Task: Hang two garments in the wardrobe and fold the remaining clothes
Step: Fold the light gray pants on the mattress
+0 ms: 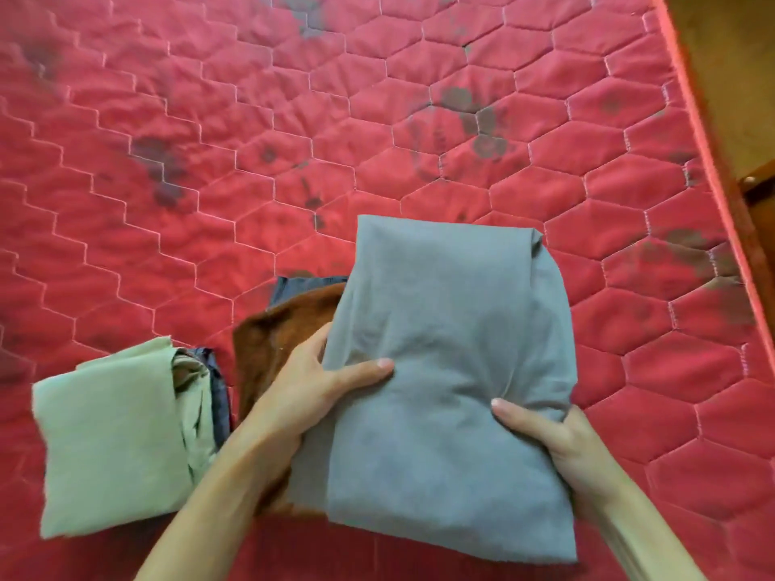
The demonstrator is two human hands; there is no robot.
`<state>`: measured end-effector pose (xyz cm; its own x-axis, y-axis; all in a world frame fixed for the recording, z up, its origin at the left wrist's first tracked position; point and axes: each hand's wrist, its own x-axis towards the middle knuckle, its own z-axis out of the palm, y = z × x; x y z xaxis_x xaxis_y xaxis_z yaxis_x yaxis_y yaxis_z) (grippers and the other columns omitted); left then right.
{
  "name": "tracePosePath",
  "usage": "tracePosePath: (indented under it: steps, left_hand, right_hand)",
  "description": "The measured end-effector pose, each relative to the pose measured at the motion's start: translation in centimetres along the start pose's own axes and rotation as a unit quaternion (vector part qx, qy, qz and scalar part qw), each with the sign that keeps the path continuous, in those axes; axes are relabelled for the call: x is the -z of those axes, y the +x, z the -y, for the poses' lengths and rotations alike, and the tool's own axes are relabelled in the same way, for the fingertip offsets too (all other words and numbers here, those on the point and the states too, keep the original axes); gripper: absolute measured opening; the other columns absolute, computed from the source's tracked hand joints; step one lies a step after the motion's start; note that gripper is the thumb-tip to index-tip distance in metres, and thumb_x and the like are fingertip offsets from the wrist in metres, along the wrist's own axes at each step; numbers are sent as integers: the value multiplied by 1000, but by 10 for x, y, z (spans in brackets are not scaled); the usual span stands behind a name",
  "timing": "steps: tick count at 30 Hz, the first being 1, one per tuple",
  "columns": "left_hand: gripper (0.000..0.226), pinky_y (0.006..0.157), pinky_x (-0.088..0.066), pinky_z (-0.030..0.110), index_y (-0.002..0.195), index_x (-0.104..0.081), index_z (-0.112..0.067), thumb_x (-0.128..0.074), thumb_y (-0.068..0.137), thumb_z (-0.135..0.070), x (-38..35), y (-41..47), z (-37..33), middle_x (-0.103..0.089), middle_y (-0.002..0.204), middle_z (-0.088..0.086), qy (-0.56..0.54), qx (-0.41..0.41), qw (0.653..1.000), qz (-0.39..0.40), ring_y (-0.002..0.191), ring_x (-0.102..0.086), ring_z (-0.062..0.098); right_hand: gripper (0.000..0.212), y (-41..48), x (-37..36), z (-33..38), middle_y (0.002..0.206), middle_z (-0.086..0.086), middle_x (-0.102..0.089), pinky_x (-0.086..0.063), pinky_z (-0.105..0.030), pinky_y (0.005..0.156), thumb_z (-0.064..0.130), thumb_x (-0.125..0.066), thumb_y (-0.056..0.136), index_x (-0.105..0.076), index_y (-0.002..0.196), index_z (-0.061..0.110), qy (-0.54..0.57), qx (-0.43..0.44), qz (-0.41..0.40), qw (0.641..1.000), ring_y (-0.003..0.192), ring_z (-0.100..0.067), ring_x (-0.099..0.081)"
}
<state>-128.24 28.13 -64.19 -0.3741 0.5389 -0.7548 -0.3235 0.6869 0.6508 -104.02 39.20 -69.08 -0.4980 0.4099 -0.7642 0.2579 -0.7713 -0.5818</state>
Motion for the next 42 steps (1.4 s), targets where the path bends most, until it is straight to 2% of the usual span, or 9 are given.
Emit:
tracePosePath:
  steps: [6, 9, 12, 18, 22, 26, 35, 38, 42]
  left_hand:
    - [59, 93, -55, 47, 115, -65, -26, -88, 65, -47, 102, -25, 62, -75, 112, 0, 62, 60, 992, -87, 100, -72, 19]
    - [108, 106, -45, 44, 136, -51, -20, -77, 49, -79, 126, 10, 111, -59, 138, 6, 229, 91, 956, -162, 124, -57, 20]
    - [132, 110, -40, 40, 152, -29, -17, -81, 45, -73, 127, 30, 129, -47, 148, 2, 133, 114, 972, -157, 132, -49, 20]
    - [70, 75, -54, 24, 120, -58, -17, -91, 64, -41, 137, 36, 137, -71, 113, -8, -38, 124, 988, -80, 94, -71, 11]
    - [33, 73, -58, 27, 108, -73, -15, -83, 76, -15, 147, 17, 115, -78, 103, 2, -134, 113, 984, 19, 93, -75, 19]
    - [41, 93, -55, 40, 115, -71, -11, -84, 75, -12, 182, -29, 89, -74, 115, 10, -153, 53, 986, 48, 107, -71, 29]
    - [55, 70, -61, 30, 103, -78, -15, -88, 54, -37, 341, -131, 93, -75, 110, 14, -181, -47, 980, -73, 97, -74, 32]
    - [37, 69, -62, 32, 103, -77, -9, -82, 71, -26, 379, -110, 133, -75, 108, 14, -192, -19, 974, -122, 95, -74, 32]
    - [56, 91, -56, 44, 118, -69, -20, -86, 68, -39, 399, -56, 194, -75, 112, 1, -143, -7, 967, -209, 104, -72, 25]
  right_hand:
    - [36, 20, -91, -50, 101, 2, -78, -58, -27, 84, 31, -89, 71, -77, 101, 15, -206, -8, 8, 978, 99, -10, -72]
    - [69, 46, -107, -86, 109, 5, -65, -51, -36, 96, 61, -87, 56, -65, 108, 22, -403, 0, -123, 907, 108, -11, -60]
    - [96, 66, -106, -101, 126, 5, -56, -46, -41, 105, 65, -89, 50, -51, 126, 22, -330, -7, -102, 938, 118, -8, -53]
    - [46, 69, -117, -86, 105, 4, -77, -60, -25, 80, 29, -84, 75, -70, 115, 14, -167, -28, -44, 985, 98, -13, -73]
    - [37, 44, -133, -70, 99, 0, -79, -58, -32, 81, 23, -84, 71, -75, 104, 10, -175, -15, -79, 981, 95, -17, -74]
    - [38, 3, -175, -40, 96, -4, -79, -57, -18, 65, 14, -82, 65, -74, 101, 6, -177, 48, -60, 981, 86, -12, -75]
    - [43, -8, -338, -56, 99, -2, -78, -57, -23, 71, 16, -85, 61, -74, 102, 10, -193, 86, 112, 971, 93, -15, -75]
    - [47, 28, -376, -93, 104, 0, -78, -58, -26, 78, 15, -90, 67, -72, 109, 10, -203, 69, 114, 970, 101, -18, -73]
    - [63, 80, -387, -138, 127, 7, -59, -50, -32, 100, 55, -91, 58, -61, 113, 49, -333, 102, 57, 936, 123, -13, -57]
